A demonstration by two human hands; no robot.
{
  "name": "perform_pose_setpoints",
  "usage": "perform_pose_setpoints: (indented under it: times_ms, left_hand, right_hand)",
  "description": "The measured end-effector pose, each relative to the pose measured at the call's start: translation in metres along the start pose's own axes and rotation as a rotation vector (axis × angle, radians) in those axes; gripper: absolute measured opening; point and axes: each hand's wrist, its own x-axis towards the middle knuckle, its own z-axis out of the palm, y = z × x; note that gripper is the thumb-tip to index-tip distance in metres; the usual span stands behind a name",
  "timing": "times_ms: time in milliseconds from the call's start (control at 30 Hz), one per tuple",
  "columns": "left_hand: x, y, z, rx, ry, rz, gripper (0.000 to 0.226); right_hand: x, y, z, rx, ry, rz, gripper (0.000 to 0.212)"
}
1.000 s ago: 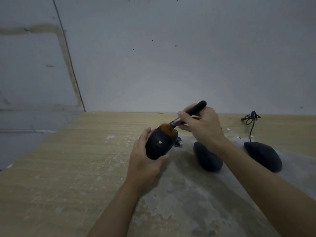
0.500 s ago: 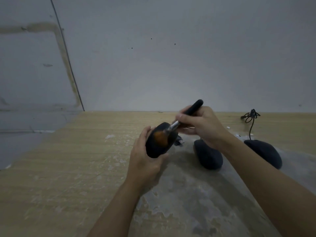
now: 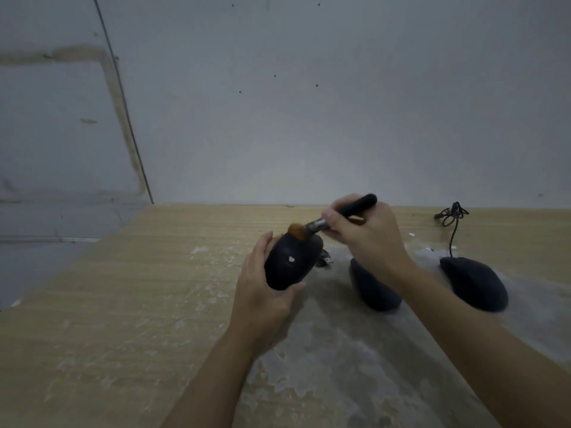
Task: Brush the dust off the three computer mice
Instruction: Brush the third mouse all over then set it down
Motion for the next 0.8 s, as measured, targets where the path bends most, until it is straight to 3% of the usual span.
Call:
perform_pose_setpoints:
  times_ms: [67, 100, 233, 267, 400, 533, 700, 800]
  left_hand:
    - [0.002, 0.003, -0.001, -0.107, 0.035, -0.067, 0.088]
    - [0.003, 0.005, -0.001, -0.177, 0.052, -0.105, 0.086]
    - [0.005, 0.004, -0.001, -0.38, 0.087, -0.232, 0.075]
    - [0.007, 0.001, -0.001, -0.419, 0.1, -0.251, 0.073]
    - [0.01, -0.004, -0.003, -0.584, 0.072, -0.3, 0.071]
    - [0.01, -0.004, -0.003, -0.696, 0.023, -0.285, 0.038]
    - [0.01, -0.003, -0.004, -0.727, -0.013, -0.281, 0.04]
    - [0.009, -0.003, -0.003, -0.714, -0.022, -0.259, 0.04]
  right_hand:
    - [-0.014, -0.003, -0.009, 0.066, -0.23, 0.023, 0.006]
    - [-0.016, -0.004, -0.015, 0.087, -0.243, 0.02, 0.003]
    - [-0.011, 0.0, -0.028, 0.159, 0.201, -0.101, 0.006]
    - [-0.012, 0.0, -0.028, 0.152, 0.201, -0.144, 0.006]
    - [-0.03, 0.003, -0.009, 0.053, -0.087, -0.231, 0.012]
    - [-0.02, 0.012, -0.004, 0.023, 0.063, -0.234, 0.005]
    - [-0.025, 0.008, 0.0, -0.032, -0.101, -0.276, 0.002]
    - [-0.017, 0.011, -0.005, -0.019, 0.064, -0.247, 0.006]
